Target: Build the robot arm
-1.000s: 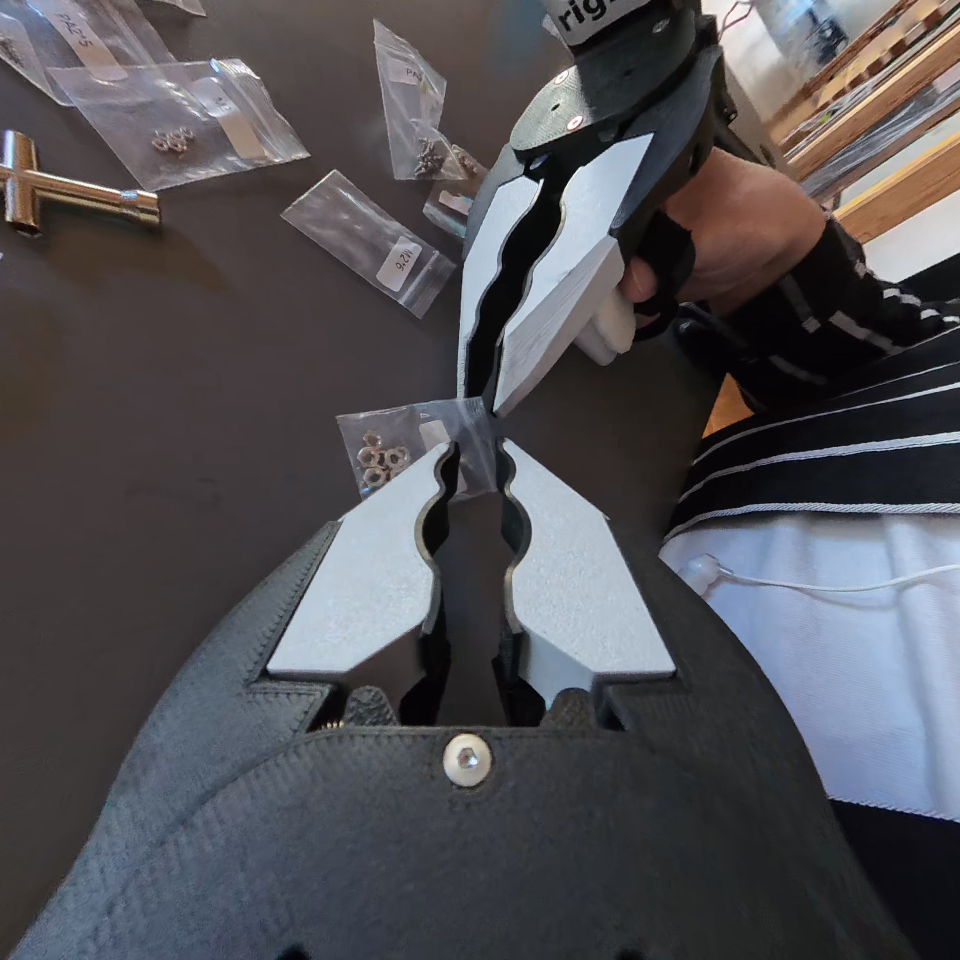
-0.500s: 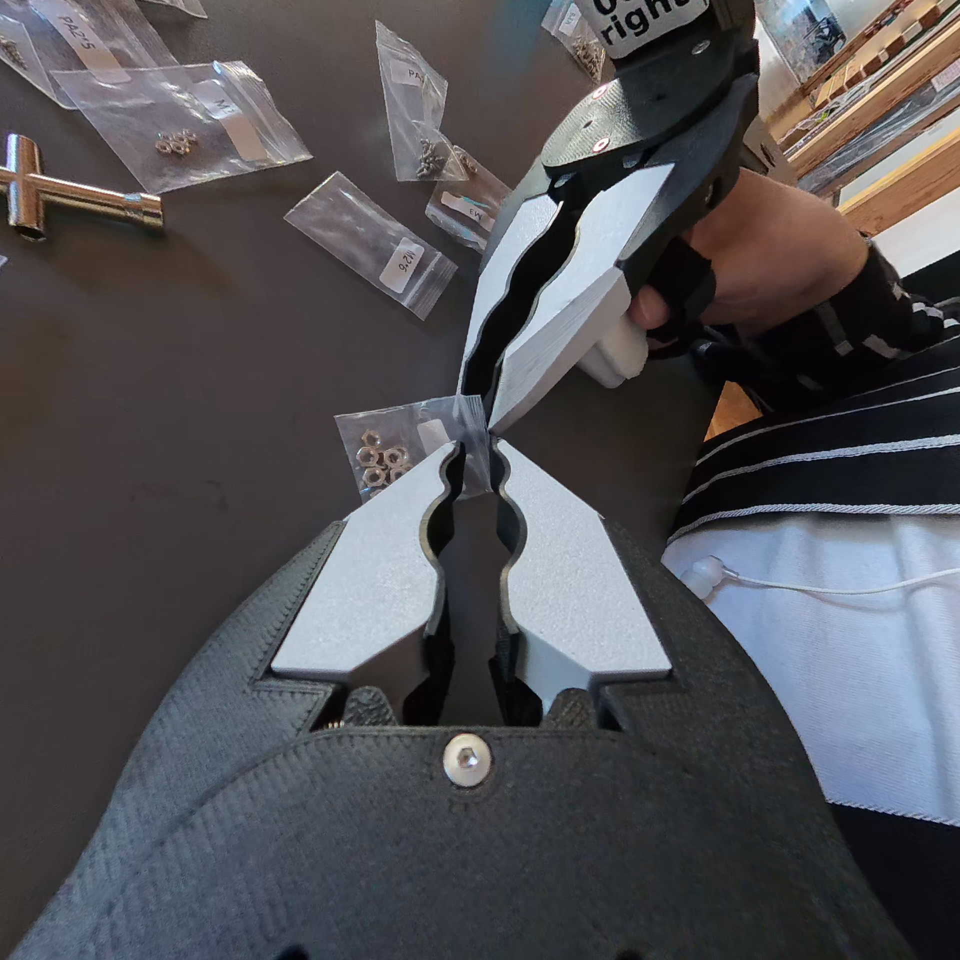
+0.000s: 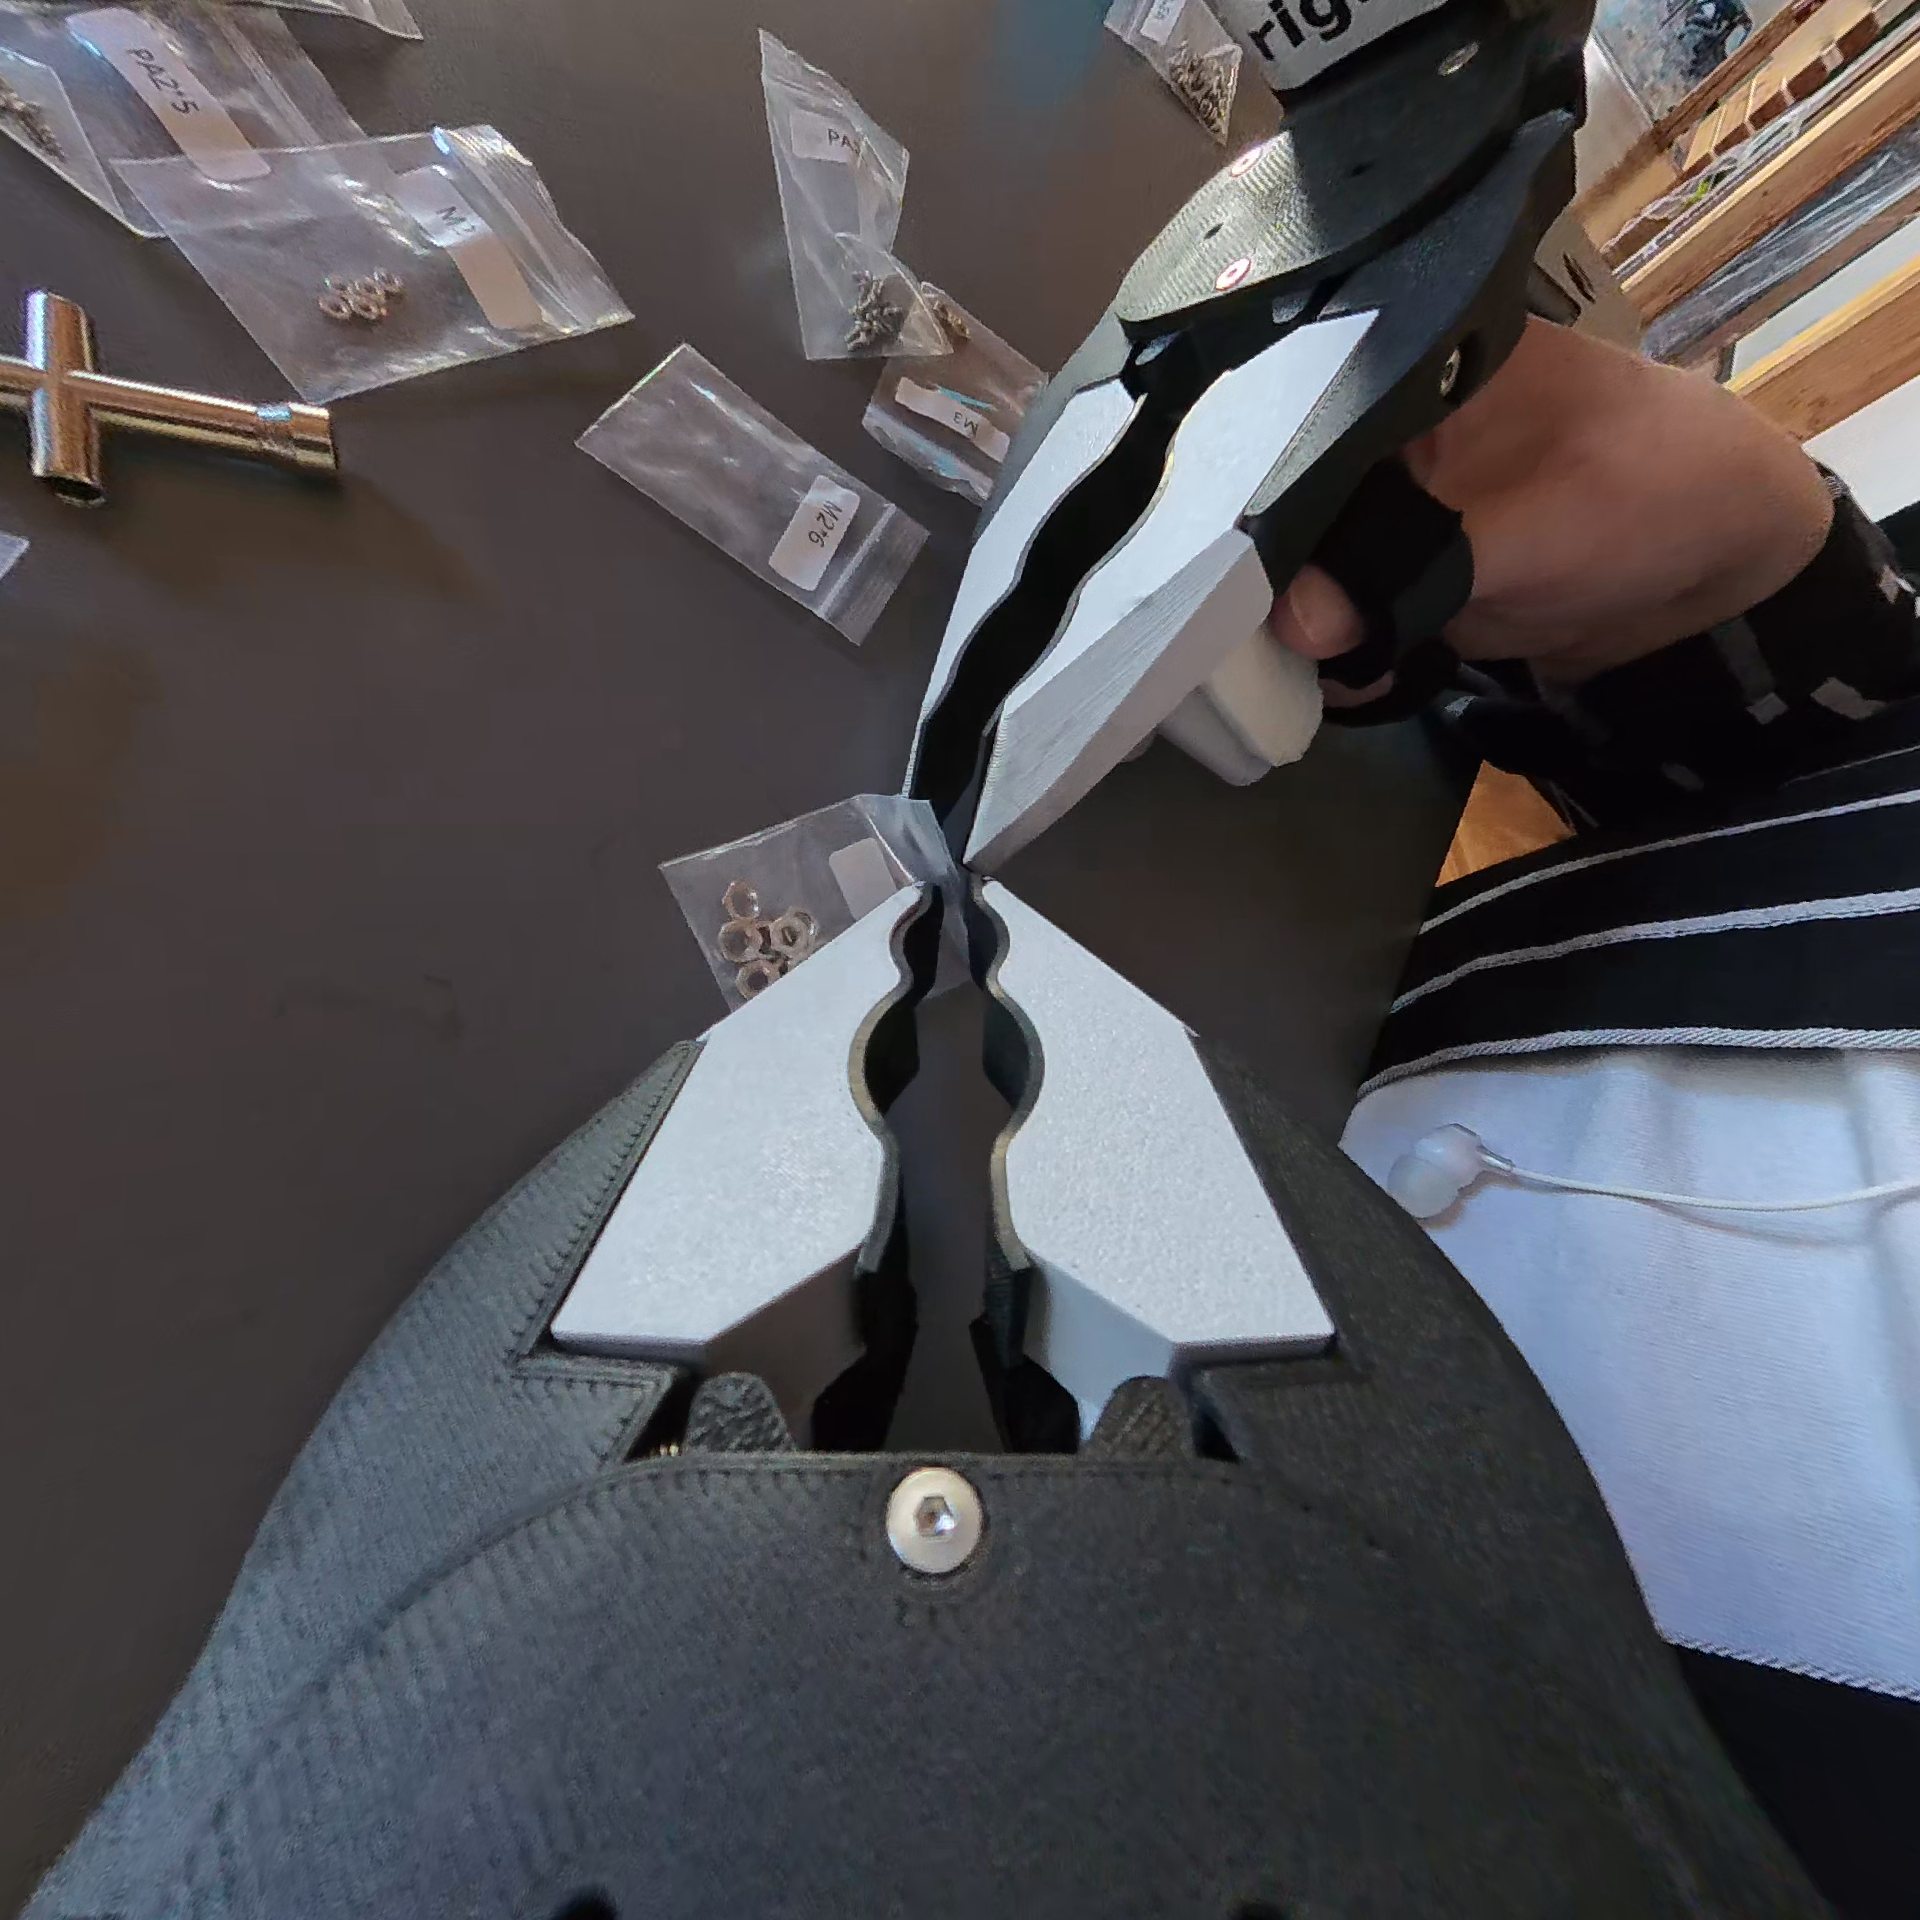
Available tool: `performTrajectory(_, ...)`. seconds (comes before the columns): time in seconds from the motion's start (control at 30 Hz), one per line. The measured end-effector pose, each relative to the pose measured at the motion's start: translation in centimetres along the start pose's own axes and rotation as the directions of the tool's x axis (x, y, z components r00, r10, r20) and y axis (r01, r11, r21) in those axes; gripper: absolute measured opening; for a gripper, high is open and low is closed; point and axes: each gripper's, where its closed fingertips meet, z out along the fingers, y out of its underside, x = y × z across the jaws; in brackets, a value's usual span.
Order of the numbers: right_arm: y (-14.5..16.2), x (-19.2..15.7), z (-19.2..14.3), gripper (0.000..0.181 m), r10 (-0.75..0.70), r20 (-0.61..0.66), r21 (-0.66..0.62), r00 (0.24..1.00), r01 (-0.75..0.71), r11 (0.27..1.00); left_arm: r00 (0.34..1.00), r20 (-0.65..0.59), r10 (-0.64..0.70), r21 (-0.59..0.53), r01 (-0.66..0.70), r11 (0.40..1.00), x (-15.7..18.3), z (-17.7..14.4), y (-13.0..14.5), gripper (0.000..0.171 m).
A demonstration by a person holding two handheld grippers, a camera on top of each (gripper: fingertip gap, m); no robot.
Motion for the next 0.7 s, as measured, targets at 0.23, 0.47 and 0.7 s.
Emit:
performTrajectory(0.23,-0.1,0.0,0.0,0.013,-0.003,-0.001,0.004,1.0,0.003,1.0,1.0,-0.003,0.001,0.001,-0.001,1.0,0.0,0.0,-0.1,0.004)
performTrajectory(0.47,-0.2,0.1,-0.1,0.011,-0.005,0.007,0.014,1.0,0.005,1.0,0.997,-0.065,-0.031,0.014,0.032,0.999,0.4,-0.2,-0.2,0.007)
performTrajectory(0.7,-0.2,0.3,-0.1,0.01,-0.019,-0.005,0.009,1.0,0.019,1.0,0.989,-0.133,-0.07,0.03,0.074,0.997,1.0,-0.5,-0.3,0.007)
